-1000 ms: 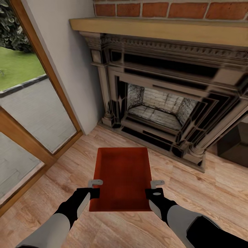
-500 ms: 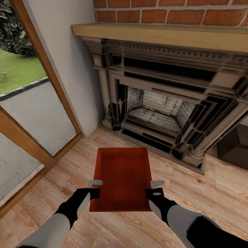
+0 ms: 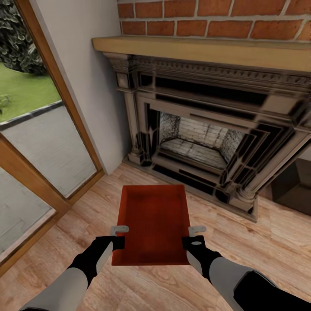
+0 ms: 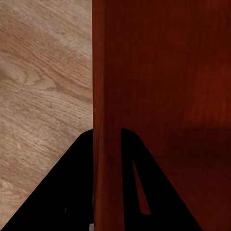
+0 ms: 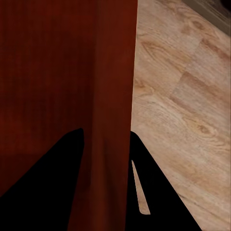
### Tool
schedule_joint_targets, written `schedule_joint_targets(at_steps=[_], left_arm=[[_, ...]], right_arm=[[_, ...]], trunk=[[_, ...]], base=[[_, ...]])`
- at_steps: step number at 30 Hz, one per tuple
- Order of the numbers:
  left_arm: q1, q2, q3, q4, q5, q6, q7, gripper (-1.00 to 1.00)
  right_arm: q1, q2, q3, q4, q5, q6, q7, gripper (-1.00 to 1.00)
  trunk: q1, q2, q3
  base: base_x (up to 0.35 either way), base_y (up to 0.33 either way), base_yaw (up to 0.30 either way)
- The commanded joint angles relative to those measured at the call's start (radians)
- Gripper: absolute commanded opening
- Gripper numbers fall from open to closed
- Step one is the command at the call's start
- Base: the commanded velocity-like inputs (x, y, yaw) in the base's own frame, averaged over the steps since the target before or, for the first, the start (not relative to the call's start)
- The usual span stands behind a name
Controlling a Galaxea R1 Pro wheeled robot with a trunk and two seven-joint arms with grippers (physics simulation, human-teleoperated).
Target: Move the two storage containers from the living room to the garage. In the garage, place one container on the floor and stack the other container on top of it (either order is fine).
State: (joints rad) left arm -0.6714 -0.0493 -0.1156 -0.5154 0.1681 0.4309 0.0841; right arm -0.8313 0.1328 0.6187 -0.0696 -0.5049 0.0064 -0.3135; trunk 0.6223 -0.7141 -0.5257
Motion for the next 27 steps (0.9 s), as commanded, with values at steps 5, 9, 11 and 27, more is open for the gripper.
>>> schedule_joint_targets(at_steps=[5, 9, 11, 27], left_arm=[[-0.001, -0.004, 0.005, -0.025, -0.025, -0.006, 0.013, -1.0], [-0.001, -0.004, 0.005, -0.025, -0.025, -0.006, 0.011, -1.0], [-0.001, -0.004, 0.005, -0.025, -0.025, -0.006, 0.011, -1.0], [-0.001, -0.004, 0.005, -0.025, -0.025, -0.006, 0.011, -1.0]], right_arm=[[0.0, 0.001, 0.004, 0.005, -0.027, -0.002, -0.039, -1.0], [0.0, 0.001, 0.004, 0.005, -0.027, -0.002, -0.039, -1.0], [0.0, 0.001, 0.004, 0.005, -0.027, -0.002, -0.039, -1.0], [0.0, 0.001, 0.004, 0.005, -0.026, -0.002, -0.039, -1.0]], trunk=[[0.0, -0.001, 0.007], [0.0, -0.001, 0.013], [0.0, -0.001, 0.016], [0.0, -0.001, 0.041]], base=[[0.0, 0.0, 0.0], [0.0, 0.0, 0.0], [0.0, 0.0, 0.0], [0.0, 0.0, 0.0]])
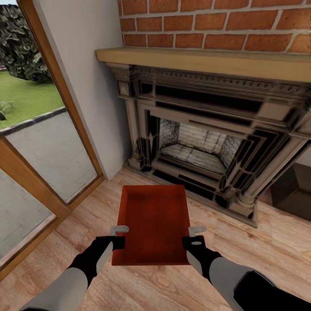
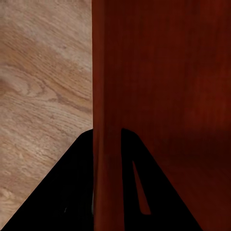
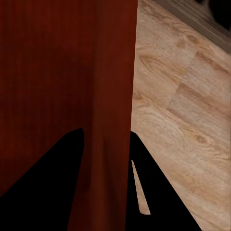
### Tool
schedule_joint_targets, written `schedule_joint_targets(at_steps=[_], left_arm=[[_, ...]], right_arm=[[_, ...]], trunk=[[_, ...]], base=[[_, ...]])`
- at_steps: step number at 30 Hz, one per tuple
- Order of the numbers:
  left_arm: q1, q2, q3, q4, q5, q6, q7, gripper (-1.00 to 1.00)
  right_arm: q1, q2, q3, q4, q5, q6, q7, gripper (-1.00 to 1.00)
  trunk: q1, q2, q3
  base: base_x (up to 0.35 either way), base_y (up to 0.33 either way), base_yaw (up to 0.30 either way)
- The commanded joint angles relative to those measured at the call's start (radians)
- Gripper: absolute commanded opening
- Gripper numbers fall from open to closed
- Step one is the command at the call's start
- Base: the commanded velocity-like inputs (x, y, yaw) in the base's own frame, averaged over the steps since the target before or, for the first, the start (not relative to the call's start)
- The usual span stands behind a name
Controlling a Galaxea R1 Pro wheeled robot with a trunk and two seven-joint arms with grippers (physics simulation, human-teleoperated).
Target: Move the two storage containers from the living room to the garage. In the garage, place one container on the floor and stack the other container on top of it (either order is fine).
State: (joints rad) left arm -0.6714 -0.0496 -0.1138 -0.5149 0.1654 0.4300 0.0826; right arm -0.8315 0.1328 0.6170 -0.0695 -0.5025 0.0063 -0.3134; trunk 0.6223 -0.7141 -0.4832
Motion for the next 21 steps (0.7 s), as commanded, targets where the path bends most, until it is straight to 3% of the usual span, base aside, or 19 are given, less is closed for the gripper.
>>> schedule_joint_targets(at_steps=[1, 21], left_arm=[[-0.001, -0.004, 0.003, -0.025, -0.022, -0.005, 0.012, -1.0], [-0.001, -0.004, 0.003, -0.025, -0.021, -0.004, 0.013, -1.0]], right_arm=[[0.0, 0.001, 0.006, 0.005, -0.029, -0.002, -0.039, -1.0], [0.0, 0.001, 0.006, 0.005, -0.028, -0.002, -0.039, -1.0]], trunk=[[0.0, -0.001, 0.001], [0.0, -0.001, 0.032]], base=[[0.0, 0.0, 0.0], [0.0, 0.0, 0.0]])
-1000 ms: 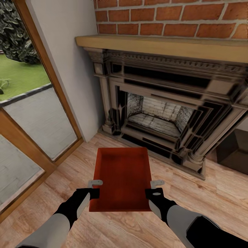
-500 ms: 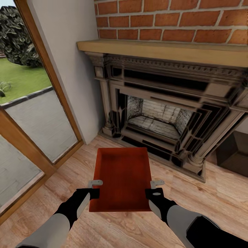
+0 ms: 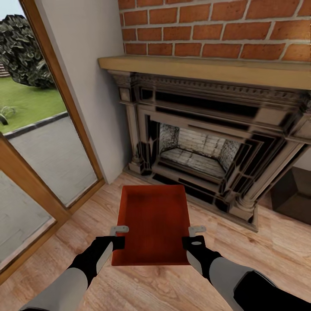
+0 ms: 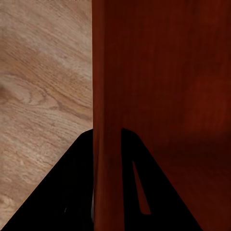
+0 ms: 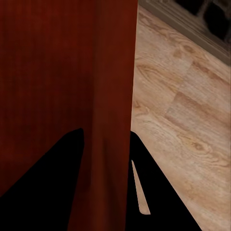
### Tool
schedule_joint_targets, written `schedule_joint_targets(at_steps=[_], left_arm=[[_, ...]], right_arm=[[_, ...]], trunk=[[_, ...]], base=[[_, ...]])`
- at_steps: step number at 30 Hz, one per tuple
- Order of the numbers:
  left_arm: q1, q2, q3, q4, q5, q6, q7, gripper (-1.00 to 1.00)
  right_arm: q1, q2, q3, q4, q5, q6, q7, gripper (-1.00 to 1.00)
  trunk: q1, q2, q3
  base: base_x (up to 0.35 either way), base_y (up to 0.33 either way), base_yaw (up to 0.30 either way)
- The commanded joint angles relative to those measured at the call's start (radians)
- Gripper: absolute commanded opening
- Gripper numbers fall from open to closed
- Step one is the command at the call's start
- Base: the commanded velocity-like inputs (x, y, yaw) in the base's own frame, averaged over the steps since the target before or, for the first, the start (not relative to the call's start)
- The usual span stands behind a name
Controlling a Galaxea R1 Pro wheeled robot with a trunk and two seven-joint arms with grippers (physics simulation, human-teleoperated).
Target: Move the two storage containers from the living room to the garage. In the garage, place one container on the floor and stack the other container on top of it (either order is fine).
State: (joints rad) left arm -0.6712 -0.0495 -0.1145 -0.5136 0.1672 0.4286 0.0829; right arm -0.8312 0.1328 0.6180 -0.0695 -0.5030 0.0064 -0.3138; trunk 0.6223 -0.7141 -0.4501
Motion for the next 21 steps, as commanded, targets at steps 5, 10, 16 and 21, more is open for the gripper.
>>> schedule_joint_targets(at_steps=[5, 10, 16, 21], left_arm=[[-0.001, -0.004, 0.004, -0.026, -0.023, -0.003, 0.014, -1.0], [-0.001, -0.004, 0.004, -0.026, -0.023, -0.003, 0.014, -1.0], [-0.001, -0.004, 0.004, -0.026, -0.023, -0.003, 0.014, -1.0], [-0.001, -0.004, 0.004, -0.026, -0.023, -0.003, 0.014, -1.0]], right_arm=[[-0.001, 0.001, 0.005, 0.005, -0.028, -0.002, -0.039, -1.0], [0.0, 0.001, 0.005, 0.005, -0.028, -0.002, -0.039, -1.0], [0.0, 0.001, 0.005, 0.005, -0.027, -0.002, -0.039, -1.0], [0.0, 0.001, 0.005, 0.005, -0.027, -0.002, -0.039, -1.0]], trunk=[[0.0, -0.001, 0.007], [0.0, -0.001, 0.015], [0.0, -0.001, 0.024], [0.0, -0.001, 0.032]], base=[[0.0, 0.0, 0.0], [0.0, 0.0, 0.0], [0.0, 0.0, 0.0], [0.0, 0.0, 0.0]])
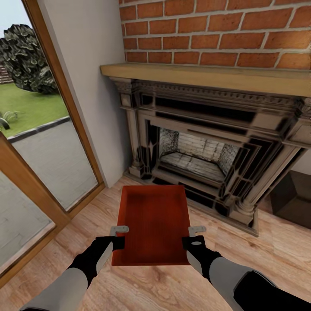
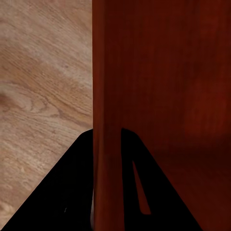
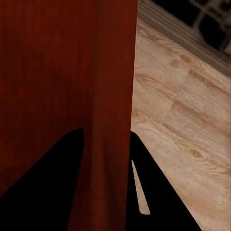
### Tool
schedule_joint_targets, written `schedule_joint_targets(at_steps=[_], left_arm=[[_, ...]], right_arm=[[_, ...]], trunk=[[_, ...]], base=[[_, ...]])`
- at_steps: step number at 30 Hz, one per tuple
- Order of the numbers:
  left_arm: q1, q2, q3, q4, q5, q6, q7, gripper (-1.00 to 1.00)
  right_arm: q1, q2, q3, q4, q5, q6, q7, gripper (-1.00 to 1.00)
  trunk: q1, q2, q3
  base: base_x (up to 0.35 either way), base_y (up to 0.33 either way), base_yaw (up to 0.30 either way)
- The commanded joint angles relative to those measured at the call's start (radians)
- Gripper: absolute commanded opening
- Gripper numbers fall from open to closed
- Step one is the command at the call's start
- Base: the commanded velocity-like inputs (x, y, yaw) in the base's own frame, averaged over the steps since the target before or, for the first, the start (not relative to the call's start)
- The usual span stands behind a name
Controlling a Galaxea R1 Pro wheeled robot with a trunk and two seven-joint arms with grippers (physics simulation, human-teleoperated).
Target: Move the two storage containers from the living room to the garage. In the garage, place one container on the floor and stack the other container on top of it (either order is fine).
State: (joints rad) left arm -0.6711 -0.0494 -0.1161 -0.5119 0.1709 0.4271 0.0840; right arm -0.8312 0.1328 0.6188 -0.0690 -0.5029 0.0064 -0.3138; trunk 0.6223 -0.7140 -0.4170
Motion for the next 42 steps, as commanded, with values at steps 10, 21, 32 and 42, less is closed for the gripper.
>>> schedule_joint_targets(at_steps=[10, 21, 32, 42], left_arm=[[-0.001, -0.004, 0.006, -0.028, -0.027, -0.001, 0.01, -1.0], [-0.001, -0.004, 0.006, -0.028, -0.027, -0.001, 0.01, -1.0], [-0.001, -0.004, 0.006, -0.028, -0.027, -0.001, 0.01, -1.0], [-0.001, -0.004, 0.006, -0.028, -0.027, -0.001, 0.011, -1.0]], right_arm=[[0.0, 0.001, 0.004, 0.005, -0.026, -0.002, -0.04, -1.0], [-0.001, 0.001, 0.004, 0.005, -0.026, -0.002, -0.041, -1.0], [0.0, 0.001, 0.004, 0.005, -0.026, -0.002, -0.041, -1.0], [0.0, 0.001, 0.004, 0.005, -0.026, -0.002, -0.041, -1.0]], trunk=[[0.0, -0.001, 0.015], [0.0, -0.001, 0.032], [0.0, -0.001, 0.049], [0.0, -0.001, 0.065]], base=[[0.0, 0.0, 0.0], [0.0, 0.0, 0.0], [0.0, 0.0, 0.0], [0.0, 0.0, 0.0]])
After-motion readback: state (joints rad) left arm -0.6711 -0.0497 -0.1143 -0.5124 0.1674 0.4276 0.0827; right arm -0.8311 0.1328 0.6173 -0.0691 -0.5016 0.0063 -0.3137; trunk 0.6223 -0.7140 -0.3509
